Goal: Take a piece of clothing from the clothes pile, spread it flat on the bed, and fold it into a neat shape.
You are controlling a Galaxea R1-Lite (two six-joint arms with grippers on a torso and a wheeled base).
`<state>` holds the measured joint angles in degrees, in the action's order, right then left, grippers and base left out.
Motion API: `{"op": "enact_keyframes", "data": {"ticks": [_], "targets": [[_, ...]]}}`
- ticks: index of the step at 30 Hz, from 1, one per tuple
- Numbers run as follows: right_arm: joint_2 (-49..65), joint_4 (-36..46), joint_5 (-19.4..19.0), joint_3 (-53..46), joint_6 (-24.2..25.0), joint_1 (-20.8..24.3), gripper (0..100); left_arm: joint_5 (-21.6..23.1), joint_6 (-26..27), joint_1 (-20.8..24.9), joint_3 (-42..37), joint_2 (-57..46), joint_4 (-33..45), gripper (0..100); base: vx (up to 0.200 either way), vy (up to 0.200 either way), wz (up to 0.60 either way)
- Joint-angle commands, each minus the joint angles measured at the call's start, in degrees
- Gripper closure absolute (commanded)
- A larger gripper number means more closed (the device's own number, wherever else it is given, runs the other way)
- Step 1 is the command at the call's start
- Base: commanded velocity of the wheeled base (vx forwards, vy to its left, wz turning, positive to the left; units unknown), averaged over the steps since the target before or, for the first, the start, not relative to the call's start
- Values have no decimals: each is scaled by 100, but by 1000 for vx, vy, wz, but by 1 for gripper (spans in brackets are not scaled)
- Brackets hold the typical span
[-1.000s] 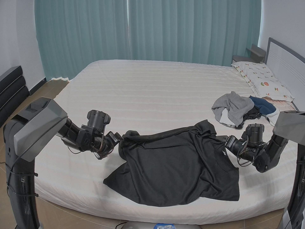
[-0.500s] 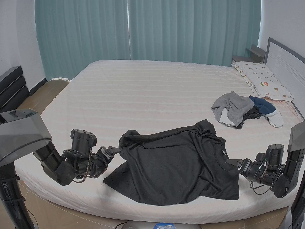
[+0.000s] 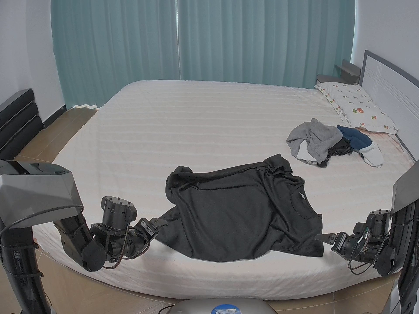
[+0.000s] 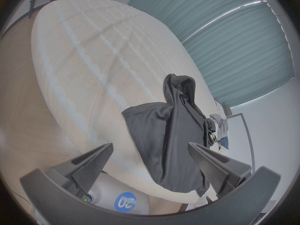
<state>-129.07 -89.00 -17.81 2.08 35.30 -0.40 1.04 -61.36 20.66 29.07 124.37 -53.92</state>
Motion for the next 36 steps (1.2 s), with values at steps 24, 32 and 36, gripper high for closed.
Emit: {"op": "enact_keyframes", "data": {"ticks": [24,32,36], "targets": [[-188,-91,-56,284,73,-171,0,-1290,871,192,1382,1344,-22,100,0,0,0],[-215,-91,-38,310,73,-250,0,-1440,880,166,969,1239,-57,100,0,0,0],[-215,-91,-38,266,73,-294,0,-1413,765,140,160,589,-49,100,0,0,0]]}}
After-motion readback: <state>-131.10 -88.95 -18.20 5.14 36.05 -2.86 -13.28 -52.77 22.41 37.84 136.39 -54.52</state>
